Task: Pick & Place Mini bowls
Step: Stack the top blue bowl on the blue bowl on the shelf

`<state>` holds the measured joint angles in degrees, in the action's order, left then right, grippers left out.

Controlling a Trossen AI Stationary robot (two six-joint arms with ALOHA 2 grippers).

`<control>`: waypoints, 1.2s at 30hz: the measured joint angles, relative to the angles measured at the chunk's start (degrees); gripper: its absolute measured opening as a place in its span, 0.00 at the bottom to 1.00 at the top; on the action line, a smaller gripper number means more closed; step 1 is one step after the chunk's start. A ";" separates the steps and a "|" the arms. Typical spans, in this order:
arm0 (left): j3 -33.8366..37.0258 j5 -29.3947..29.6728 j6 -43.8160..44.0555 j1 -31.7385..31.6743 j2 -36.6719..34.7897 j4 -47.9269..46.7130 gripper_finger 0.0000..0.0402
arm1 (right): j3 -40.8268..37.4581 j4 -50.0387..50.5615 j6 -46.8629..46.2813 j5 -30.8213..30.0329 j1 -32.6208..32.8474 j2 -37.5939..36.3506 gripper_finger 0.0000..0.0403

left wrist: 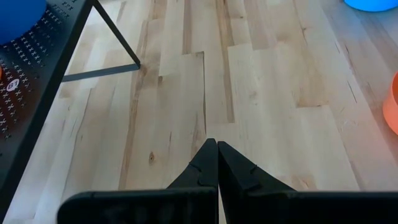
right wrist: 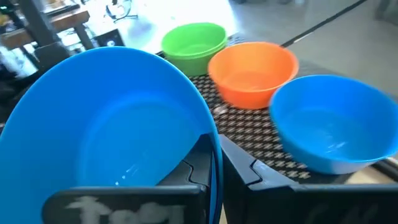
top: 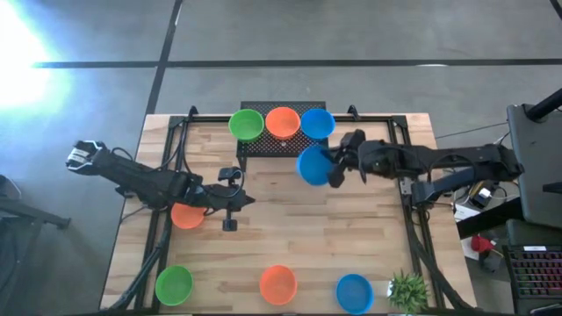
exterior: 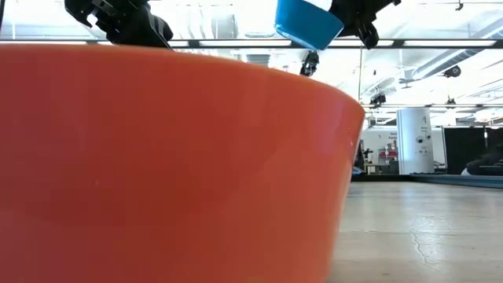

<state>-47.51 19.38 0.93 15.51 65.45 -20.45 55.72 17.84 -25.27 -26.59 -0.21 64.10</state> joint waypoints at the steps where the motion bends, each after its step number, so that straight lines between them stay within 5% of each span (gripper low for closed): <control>1: 0.00 0.00 0.00 0.00 0.00 -0.02 0.00 | 0.00 0.12 0.27 0.04 -0.82 -0.29 0.03; 27: 0.00 -0.02 1.33 0.04 0.00 -0.02 0.00 | 0.06 0.86 4.17 3.10 -7.86 -1.88 0.03; 36: 0.00 0.00 3.39 0.04 0.00 0.00 0.00 | 6.05 4.45 10.39 3.06 -10.04 -1.46 0.03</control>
<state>-47.51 19.38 4.32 15.55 65.45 -20.45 61.77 22.29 -14.88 -23.53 -10.25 62.64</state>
